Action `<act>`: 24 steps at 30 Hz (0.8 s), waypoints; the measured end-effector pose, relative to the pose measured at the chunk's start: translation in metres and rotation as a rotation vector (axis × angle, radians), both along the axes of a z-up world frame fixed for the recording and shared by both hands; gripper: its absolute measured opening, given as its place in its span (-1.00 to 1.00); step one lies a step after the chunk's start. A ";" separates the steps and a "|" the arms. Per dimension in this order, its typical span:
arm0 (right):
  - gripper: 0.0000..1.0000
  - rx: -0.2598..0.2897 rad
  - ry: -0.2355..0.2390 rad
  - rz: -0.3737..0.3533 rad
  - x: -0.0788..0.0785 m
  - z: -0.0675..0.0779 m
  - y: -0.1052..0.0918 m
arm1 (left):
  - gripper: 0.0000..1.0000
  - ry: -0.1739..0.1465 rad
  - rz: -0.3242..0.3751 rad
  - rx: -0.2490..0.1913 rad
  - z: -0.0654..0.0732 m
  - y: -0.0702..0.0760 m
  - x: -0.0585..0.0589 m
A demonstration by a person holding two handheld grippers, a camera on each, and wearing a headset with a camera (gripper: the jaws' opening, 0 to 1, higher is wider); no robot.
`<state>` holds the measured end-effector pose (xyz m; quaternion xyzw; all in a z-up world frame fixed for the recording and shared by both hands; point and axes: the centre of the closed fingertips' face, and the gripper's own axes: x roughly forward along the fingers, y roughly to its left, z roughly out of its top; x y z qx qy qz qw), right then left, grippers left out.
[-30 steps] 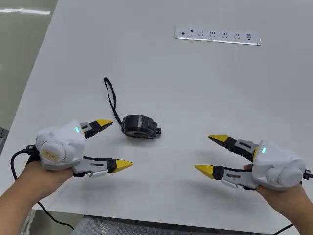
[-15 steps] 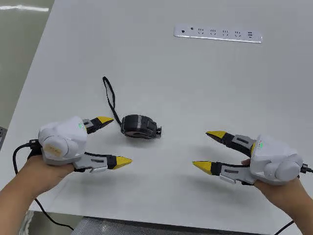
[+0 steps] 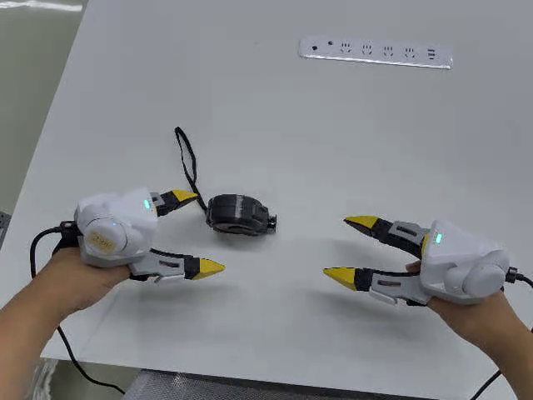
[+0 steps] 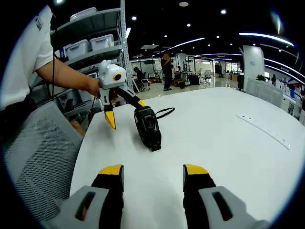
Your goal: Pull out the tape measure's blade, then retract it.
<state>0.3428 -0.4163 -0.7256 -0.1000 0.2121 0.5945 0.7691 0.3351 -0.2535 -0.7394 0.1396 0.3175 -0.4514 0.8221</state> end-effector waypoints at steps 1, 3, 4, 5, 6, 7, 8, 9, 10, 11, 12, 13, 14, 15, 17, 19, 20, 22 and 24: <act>-0.01 0.000 0.001 0.002 0.000 -0.001 0.001 | 0.41 -0.001 -0.004 0.002 -0.001 0.000 0.001; -0.01 0.002 0.004 0.007 0.001 -0.002 0.002 | 0.40 0.001 -0.011 0.003 -0.002 -0.001 0.002; -0.01 0.001 0.004 0.009 0.001 -0.002 0.003 | 0.39 0.002 -0.014 0.004 -0.003 -0.002 0.003; -0.02 0.001 0.007 0.013 0.002 -0.004 0.004 | 0.39 0.005 -0.018 0.004 -0.004 -0.002 0.004; -0.02 0.000 0.007 0.015 0.002 -0.004 0.004 | 0.38 0.008 -0.018 0.004 -0.004 -0.003 0.004; -0.02 -0.001 0.007 0.017 0.002 -0.005 0.005 | 0.38 0.011 -0.019 0.004 -0.005 -0.003 0.005; -0.02 -0.002 0.008 0.022 0.002 -0.005 0.006 | 0.38 0.013 -0.026 0.006 -0.007 -0.004 0.005; -0.02 -0.004 0.008 0.025 0.002 -0.006 0.006 | 0.37 0.013 -0.030 0.010 -0.007 -0.004 0.006; -0.02 -0.005 0.009 0.026 0.002 -0.006 0.007 | 0.36 0.013 -0.034 0.015 -0.008 -0.004 0.007; -0.02 -0.005 0.012 0.026 0.003 -0.008 0.007 | 0.35 0.015 -0.035 0.015 -0.009 -0.004 0.007; -0.02 -0.004 0.013 0.027 0.003 -0.009 0.007 | 0.34 0.016 -0.037 0.015 -0.009 -0.005 0.008; -0.03 -0.005 0.016 0.028 0.003 -0.010 0.007 | 0.34 0.016 -0.040 0.017 -0.009 -0.005 0.009; -0.03 -0.008 0.017 0.030 0.004 -0.012 0.007 | 0.33 0.016 -0.044 0.021 -0.010 -0.005 0.010; -0.03 -0.010 0.019 0.033 0.004 -0.012 0.008 | 0.33 0.017 -0.050 0.023 -0.011 -0.005 0.010; -0.04 -0.007 0.022 0.036 0.004 -0.013 0.009 | 0.32 0.017 -0.058 0.024 -0.012 -0.007 0.011; -0.04 -0.009 0.023 0.039 0.005 -0.014 0.009 | 0.31 0.018 -0.065 0.029 -0.015 -0.007 0.013; -0.04 -0.008 0.025 0.040 0.005 -0.015 0.010 | 0.31 0.020 -0.069 0.032 -0.016 -0.007 0.014; -0.05 -0.009 0.025 0.041 0.007 -0.017 0.010 | 0.30 0.020 -0.076 0.033 -0.017 -0.009 0.015; -0.05 -0.007 0.028 0.042 0.008 -0.018 0.010 | 0.28 0.021 -0.082 0.034 -0.018 -0.010 0.016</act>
